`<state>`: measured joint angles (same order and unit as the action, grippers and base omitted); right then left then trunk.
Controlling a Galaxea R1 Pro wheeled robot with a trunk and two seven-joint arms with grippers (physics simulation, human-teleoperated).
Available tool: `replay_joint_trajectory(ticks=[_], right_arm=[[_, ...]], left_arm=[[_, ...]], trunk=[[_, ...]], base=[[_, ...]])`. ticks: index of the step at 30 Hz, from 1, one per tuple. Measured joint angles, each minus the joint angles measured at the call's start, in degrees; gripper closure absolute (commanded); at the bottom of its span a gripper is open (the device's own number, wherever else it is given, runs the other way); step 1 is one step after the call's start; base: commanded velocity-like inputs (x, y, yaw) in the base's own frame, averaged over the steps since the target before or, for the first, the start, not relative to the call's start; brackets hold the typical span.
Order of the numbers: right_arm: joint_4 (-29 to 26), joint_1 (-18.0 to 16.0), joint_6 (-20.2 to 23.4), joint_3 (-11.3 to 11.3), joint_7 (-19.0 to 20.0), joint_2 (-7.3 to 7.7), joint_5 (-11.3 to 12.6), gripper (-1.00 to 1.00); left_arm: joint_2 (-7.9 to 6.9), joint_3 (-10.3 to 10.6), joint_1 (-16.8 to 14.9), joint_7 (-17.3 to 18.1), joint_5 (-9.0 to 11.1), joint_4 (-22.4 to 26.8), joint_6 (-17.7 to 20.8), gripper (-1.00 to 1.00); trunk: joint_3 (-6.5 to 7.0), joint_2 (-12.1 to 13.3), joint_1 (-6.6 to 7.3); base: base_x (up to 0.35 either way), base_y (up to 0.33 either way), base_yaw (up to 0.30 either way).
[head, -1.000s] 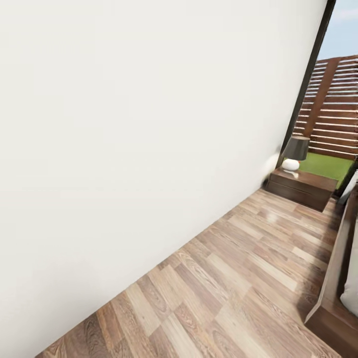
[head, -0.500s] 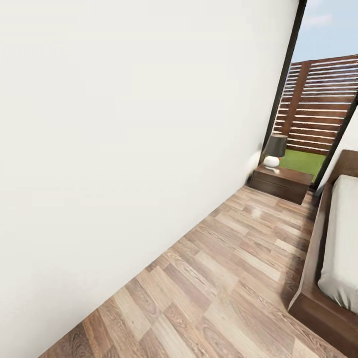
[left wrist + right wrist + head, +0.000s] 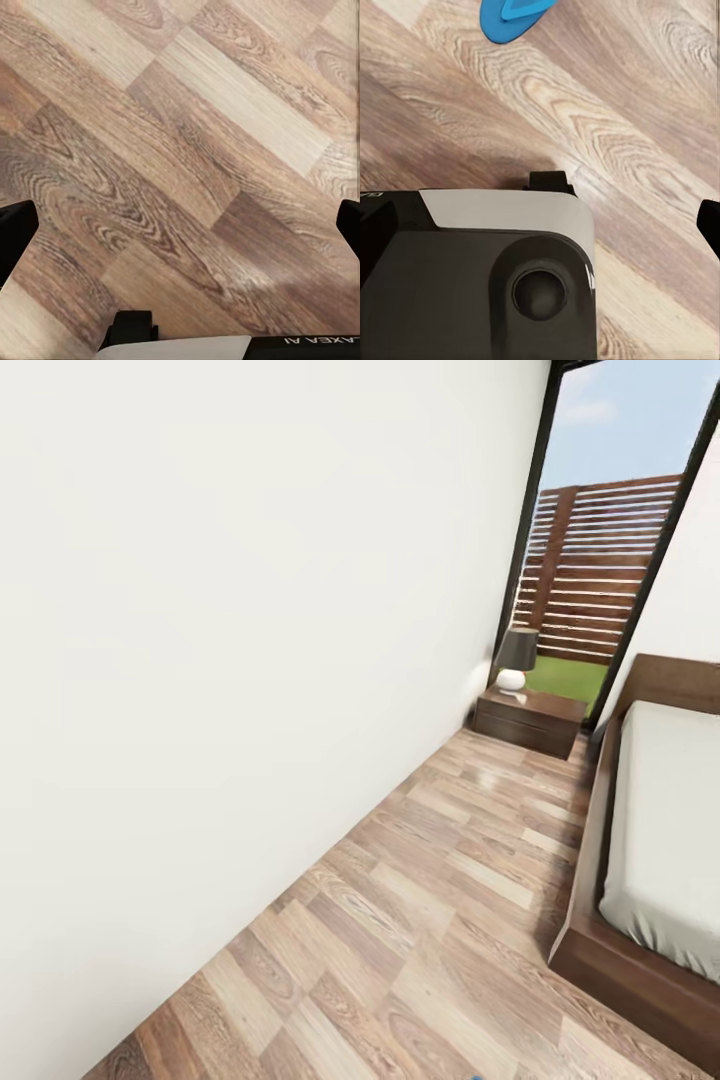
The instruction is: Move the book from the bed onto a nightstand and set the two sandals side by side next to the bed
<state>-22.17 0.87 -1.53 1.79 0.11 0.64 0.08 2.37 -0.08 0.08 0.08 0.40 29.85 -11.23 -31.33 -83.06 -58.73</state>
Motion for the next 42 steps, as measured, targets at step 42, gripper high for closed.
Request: replay_joint_trajectory(ticks=[42], right_arm=[[0.0,0.02,0.01,0.0,0.02,0.0,0.0,-1.0]], left_arm=[[0.0,0.0,0.0,0.0,0.0,0.0,-0.02,-1.0]], trunk=[[0.0,0.0,0.0]], base=[[0.0,0.0,-0.258]])
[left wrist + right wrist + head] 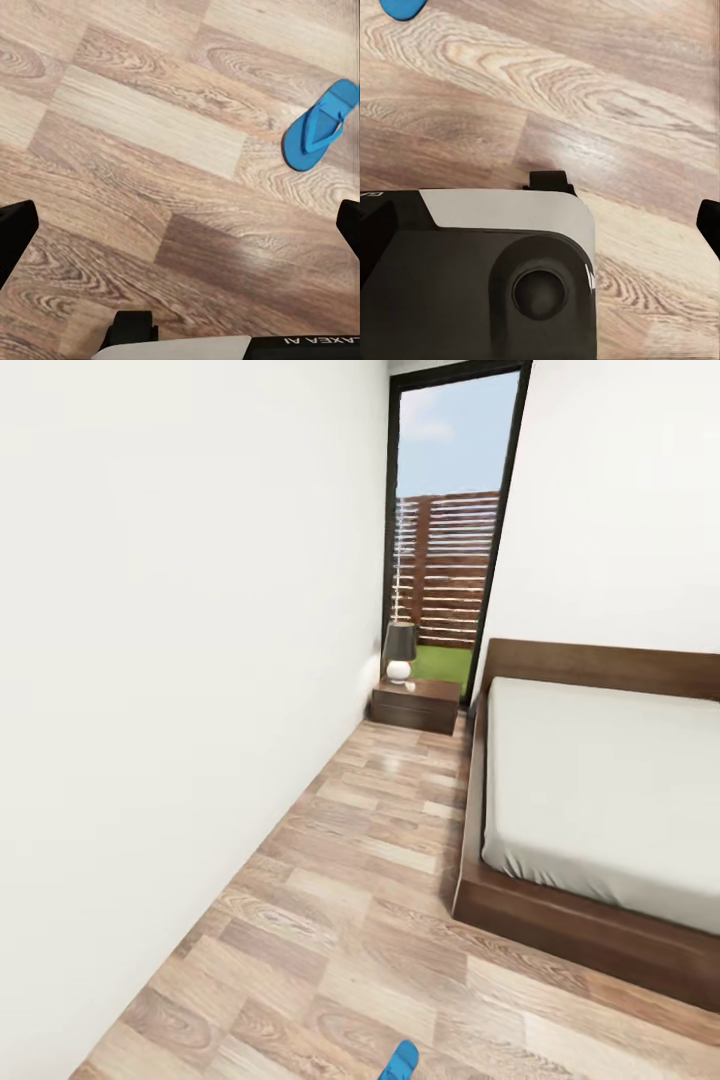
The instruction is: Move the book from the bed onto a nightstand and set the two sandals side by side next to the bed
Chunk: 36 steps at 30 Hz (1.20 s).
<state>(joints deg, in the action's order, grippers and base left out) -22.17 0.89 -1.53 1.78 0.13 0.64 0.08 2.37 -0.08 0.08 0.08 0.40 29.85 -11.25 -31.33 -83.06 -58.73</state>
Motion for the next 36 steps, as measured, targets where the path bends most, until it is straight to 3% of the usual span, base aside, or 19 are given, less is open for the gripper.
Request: replay_joint_trajectory(ticks=[36], right_arm=[[0.0,0.01,0.0,0.0,0.02,0.01,0.0,-1.0]], left_arm=[[0.0,-0.08,0.0,0.0,0.0,0.0,0.03,-1.0]], trunk=[[0.0,0.0,0.0]], base=[[0.0,0.0,-0.3]])
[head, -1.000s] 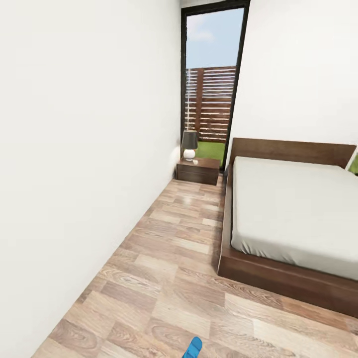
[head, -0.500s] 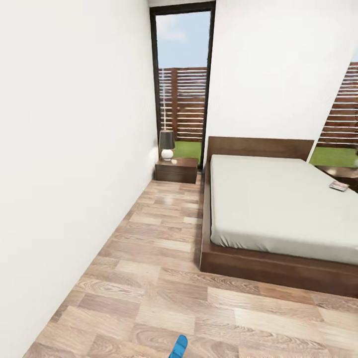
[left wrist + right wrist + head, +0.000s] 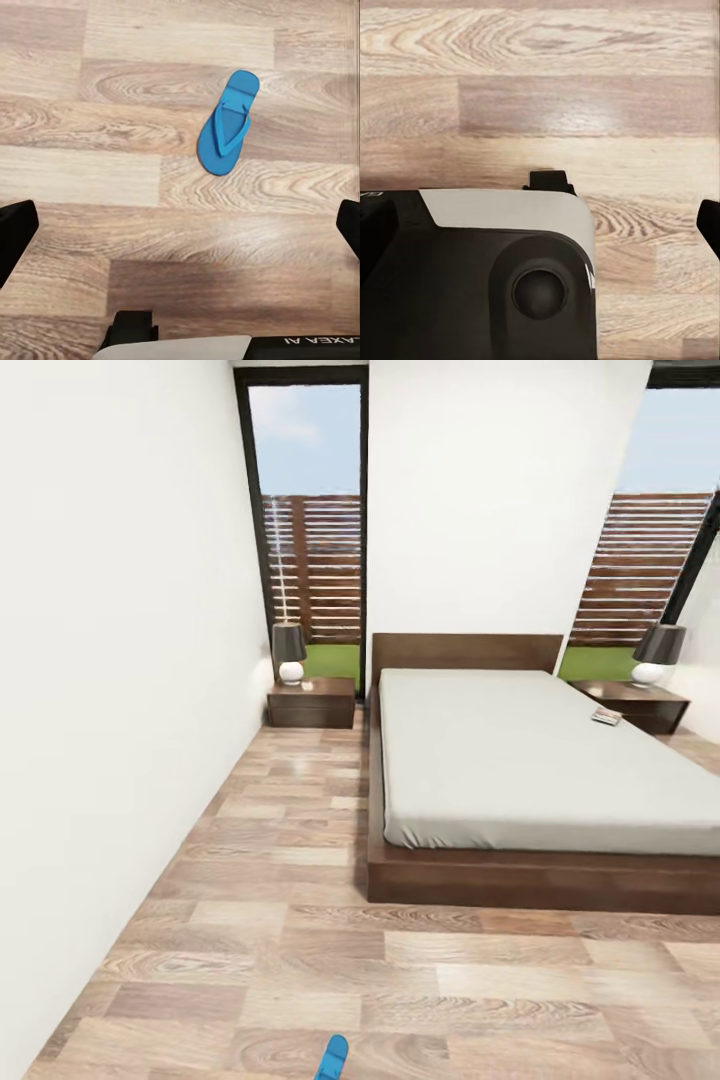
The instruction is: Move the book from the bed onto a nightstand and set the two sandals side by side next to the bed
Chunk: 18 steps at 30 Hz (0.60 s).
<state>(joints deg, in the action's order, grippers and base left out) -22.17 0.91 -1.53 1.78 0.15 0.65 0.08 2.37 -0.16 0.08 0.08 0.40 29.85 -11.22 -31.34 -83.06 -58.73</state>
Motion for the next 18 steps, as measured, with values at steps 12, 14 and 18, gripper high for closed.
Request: replay_joint_trajectory(ticks=[12,14,18], right_arm=[[0.0,-0.01,-0.02,0.0,-0.03,-0.01,0.0,-1.0],[0.0,-0.01,0.01,0.0,-0.02,0.0,0.0,-1.0],[0.0,-0.03,-0.01,0.0,-0.02,0.0,0.0,-1.0]], left_arm=[[0.0,0.0,0.0,0.0,0.0,0.0,-0.02,-1.0],[0.0,0.0,0.0,0.0,0.0,-0.02,-0.05,-1.0],[0.0,0.0,0.0,0.0,0.0,0.0,-0.03,-1.0]], trunk=[[0.0,0.0,0.0],[0.0,0.0,0.0],[0.0,0.0,0.0]], base=[[0.0,0.0,-0.299],[0.0,0.0,-0.297],[0.0,0.0,-0.294]])
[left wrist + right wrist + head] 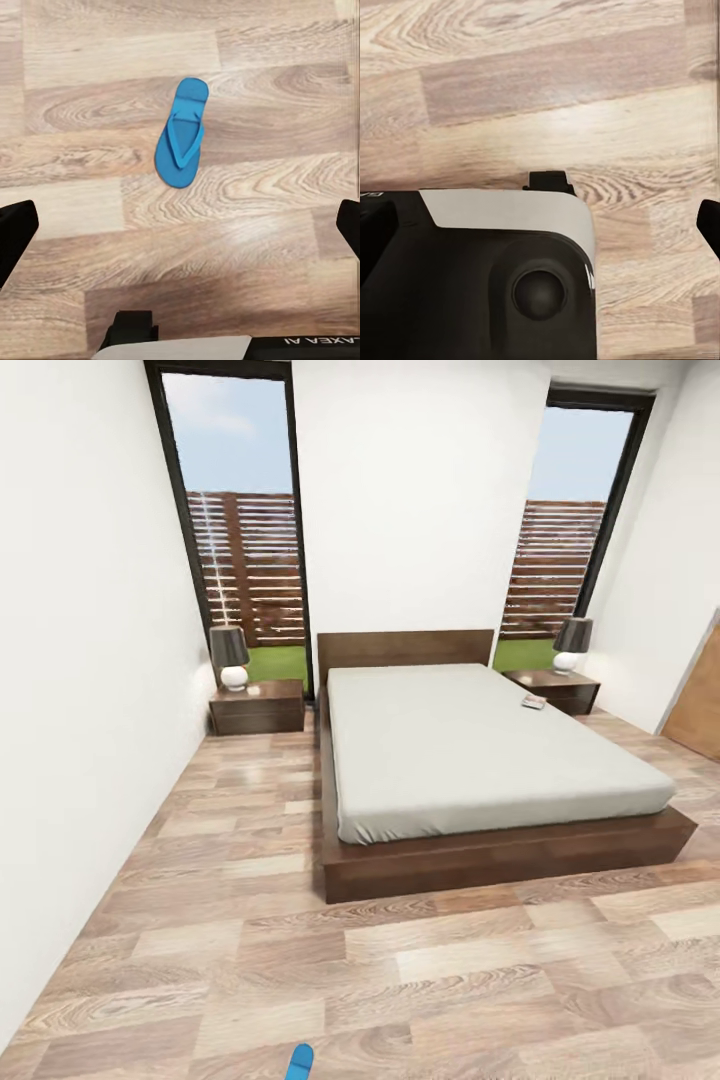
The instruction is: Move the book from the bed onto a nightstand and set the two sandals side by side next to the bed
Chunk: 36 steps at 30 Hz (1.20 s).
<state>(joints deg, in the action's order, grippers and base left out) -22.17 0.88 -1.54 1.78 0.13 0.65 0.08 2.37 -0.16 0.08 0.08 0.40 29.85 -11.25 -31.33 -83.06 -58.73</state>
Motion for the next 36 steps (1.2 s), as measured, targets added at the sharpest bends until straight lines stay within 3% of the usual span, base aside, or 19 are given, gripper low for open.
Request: replay_joint_trajectory(ticks=[30,36], right_arm=[[0.0,0.05,0.0,0.0,-0.02,-0.01,0.0,-1.0],[0.01,0.03,-0.01,0.0,-0.02,0.01,0.0,-1.0]], left_arm=[[-0.04,0.0,0.0,0.0,0.0,0.0,0.02,-1.0],[-0.09,-0.03,0.0,0.0,0.05,0.0,0.03,-1.0]], trunk=[[0.0,0.0,0.0],[0.0,0.0,0.0]], base=[[0.0,0.0,-0.288],[0.0,0.0,-0.072]])
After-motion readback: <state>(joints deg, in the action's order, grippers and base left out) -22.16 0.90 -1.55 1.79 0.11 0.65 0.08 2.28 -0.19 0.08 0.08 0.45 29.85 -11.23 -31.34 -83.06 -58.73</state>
